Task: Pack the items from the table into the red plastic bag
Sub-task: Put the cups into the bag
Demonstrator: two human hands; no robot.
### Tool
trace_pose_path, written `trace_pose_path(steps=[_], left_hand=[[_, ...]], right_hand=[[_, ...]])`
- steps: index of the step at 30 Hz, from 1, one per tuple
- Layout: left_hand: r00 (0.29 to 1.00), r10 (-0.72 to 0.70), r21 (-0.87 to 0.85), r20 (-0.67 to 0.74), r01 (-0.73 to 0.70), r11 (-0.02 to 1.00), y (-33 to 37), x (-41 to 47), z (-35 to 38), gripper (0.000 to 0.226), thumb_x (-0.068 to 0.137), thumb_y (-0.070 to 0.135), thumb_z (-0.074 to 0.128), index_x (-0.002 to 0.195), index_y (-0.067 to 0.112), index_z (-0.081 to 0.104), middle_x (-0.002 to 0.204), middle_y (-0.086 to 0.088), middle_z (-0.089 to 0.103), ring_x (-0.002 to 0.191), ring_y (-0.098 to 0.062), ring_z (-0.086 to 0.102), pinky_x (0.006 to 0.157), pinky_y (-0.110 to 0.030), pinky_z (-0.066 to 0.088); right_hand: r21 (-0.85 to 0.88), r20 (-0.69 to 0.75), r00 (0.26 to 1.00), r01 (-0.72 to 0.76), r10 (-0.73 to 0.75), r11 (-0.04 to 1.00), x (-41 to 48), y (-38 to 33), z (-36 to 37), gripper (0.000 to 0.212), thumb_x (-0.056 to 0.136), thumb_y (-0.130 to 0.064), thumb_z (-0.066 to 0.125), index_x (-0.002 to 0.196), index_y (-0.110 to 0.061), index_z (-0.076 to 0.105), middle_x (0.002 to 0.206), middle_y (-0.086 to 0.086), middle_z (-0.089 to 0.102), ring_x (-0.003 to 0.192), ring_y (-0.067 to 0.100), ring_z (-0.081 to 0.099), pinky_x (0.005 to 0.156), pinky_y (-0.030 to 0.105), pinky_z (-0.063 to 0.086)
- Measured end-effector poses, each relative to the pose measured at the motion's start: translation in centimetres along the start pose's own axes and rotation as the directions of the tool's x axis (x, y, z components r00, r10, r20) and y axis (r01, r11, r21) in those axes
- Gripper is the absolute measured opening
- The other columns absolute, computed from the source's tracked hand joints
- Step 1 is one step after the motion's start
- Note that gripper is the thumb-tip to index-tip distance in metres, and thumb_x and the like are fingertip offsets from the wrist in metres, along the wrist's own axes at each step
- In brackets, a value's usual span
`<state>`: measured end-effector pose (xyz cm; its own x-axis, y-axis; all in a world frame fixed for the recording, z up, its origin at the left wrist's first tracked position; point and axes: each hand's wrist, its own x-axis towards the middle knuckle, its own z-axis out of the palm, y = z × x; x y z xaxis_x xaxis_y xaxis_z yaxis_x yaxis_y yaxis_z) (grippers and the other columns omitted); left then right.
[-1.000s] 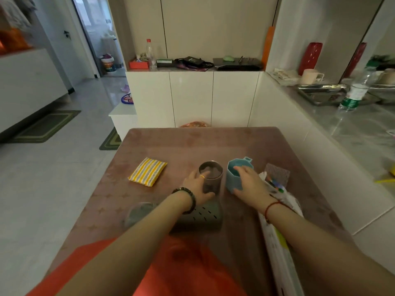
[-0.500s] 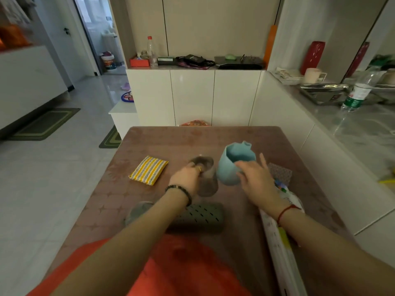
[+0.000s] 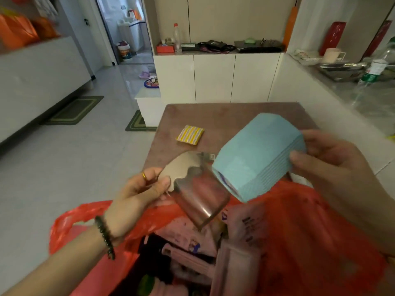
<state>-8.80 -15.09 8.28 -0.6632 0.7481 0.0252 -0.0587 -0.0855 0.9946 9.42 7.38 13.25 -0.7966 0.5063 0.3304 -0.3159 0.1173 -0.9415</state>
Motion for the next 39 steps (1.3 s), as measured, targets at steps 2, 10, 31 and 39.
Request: trace_pose_path(steps=[2,10,31,39], left_hand=[[0.999,-0.031,-0.007,0.027,0.031,0.999,-1.4,-2.9,-1.8,0.055,0.033,0.058,0.085,0.069,0.019,0.068,0.062,0.005,0.064,0.059,-0.007,0.06,0.062,-0.018,0.054],[0.979,-0.028,0.398,0.201,-0.056,0.916,-5.0,-9.3,-4.5,0.015,0.074,0.04,0.068,0.079,0.026,0.066,0.072,0.011,0.067,0.068,-0.001,0.06,0.067,-0.013,0.046],[0.984,-0.147,0.932,-0.099,0.143,0.334,-6.0,-9.5,-6.7,0.027,0.086,0.052,0.045,0.079,0.026,0.046,0.079,0.007,0.059,0.072,-0.009,0.056,0.058,-0.017,0.04],[0.956,-0.28,0.982,-0.086,0.128,0.135,-2.8,-8.7,-6.5,0.022,0.09,0.051,0.036,0.092,0.03,0.043,0.07,0.017,0.047,0.076,-0.006,0.058,0.055,-0.008,0.038]], right_hand=[[0.009,0.055,0.998,-0.036,0.036,0.999,-2.6,0.7,1.9,0.027,0.056,-0.027,0.07,0.082,-0.022,0.074,0.078,-0.007,0.075,0.071,0.004,0.068,0.065,0.013,0.053],[0.017,0.066,0.968,-0.245,0.243,0.969,-9.7,6.3,4.5,0.048,0.047,-0.047,0.085,0.081,-0.016,0.073,0.075,0.001,0.073,0.07,0.007,0.065,0.062,0.015,0.052],[-0.763,-0.033,0.993,-0.096,0.11,0.639,-8.4,10.6,3.4,0.037,0.068,-0.06,0.065,0.068,-0.023,0.069,0.069,-0.007,0.07,0.071,0.006,0.062,0.065,0.025,0.048],[-0.749,0.057,0.961,-0.137,0.269,0.648,-8.9,9.9,0.6,0.071,0.055,-0.089,0.044,0.088,-0.032,0.07,0.091,-0.019,0.07,0.09,-0.003,0.063,0.081,0.021,0.049]])
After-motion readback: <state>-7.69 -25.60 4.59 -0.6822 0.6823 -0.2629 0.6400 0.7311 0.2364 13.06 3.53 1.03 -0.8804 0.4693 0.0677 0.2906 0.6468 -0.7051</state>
